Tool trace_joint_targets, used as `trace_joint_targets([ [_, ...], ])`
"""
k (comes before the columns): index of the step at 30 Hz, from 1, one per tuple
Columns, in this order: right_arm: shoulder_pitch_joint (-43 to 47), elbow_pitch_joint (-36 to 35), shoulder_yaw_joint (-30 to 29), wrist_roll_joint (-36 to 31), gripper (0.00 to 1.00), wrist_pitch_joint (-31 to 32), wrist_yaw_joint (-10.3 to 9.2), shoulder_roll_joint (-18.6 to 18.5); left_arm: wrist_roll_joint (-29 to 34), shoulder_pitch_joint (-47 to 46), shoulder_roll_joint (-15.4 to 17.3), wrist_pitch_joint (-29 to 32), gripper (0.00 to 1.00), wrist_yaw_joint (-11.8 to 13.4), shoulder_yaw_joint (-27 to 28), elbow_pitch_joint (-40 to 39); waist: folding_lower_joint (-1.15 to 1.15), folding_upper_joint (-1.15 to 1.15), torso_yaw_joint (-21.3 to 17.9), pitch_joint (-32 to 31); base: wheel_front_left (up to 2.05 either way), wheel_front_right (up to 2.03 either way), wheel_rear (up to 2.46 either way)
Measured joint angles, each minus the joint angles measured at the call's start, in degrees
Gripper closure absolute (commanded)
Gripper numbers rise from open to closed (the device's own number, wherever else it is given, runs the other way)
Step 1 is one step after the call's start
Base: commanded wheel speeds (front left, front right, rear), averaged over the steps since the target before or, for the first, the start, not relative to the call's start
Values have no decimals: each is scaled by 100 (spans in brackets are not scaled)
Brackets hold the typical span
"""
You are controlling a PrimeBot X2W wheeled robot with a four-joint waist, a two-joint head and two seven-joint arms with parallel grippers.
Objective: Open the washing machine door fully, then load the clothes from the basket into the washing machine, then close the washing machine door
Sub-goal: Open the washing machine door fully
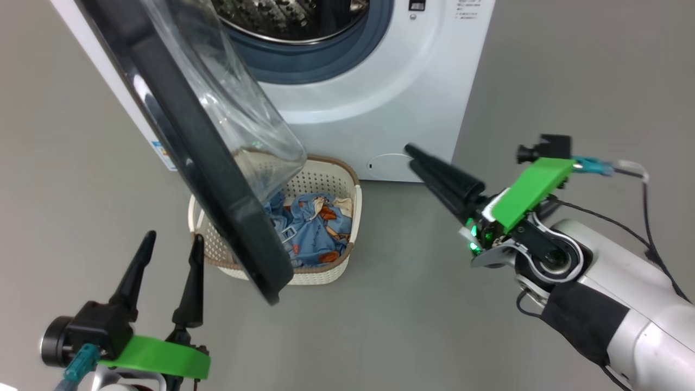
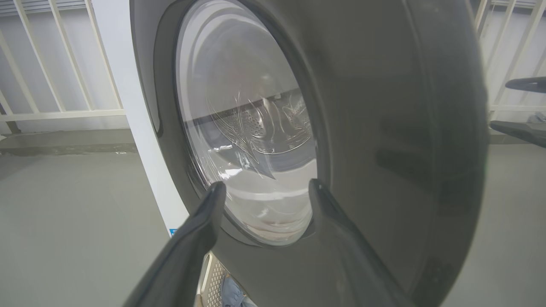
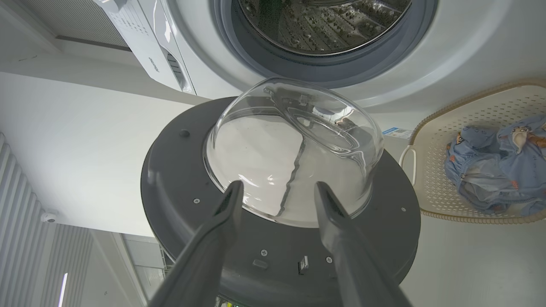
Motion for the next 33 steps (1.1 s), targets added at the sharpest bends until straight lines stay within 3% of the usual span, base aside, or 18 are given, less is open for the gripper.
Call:
trace_joint_targets([
  [10, 471, -474, -332, -461, 0, -1246, 0, -337, 1, 27, -2, 0, 0, 0, 102, -71, 0, 0, -167, -167, 0, 0, 0],
  [17, 814, -600, -750, -1150, 0, -1546, 0, -471, 52, 169, -2, 0, 0, 0, 158, -109, 0, 0, -271, -247, 0, 0, 0],
  [22, 1283, -360, -1782, -2257, 0, -1552, 0, -387, 81, 276, -2, 0, 0, 0, 248, -146, 0, 0, -365, -312, 0, 0, 0],
  [33, 2708, -413, -3952, -5292, 0, -1553, 0, 434, 103, 493, -7, 0, 0, 0, 405, -234, 0, 0, -548, -421, 0, 0, 0],
])
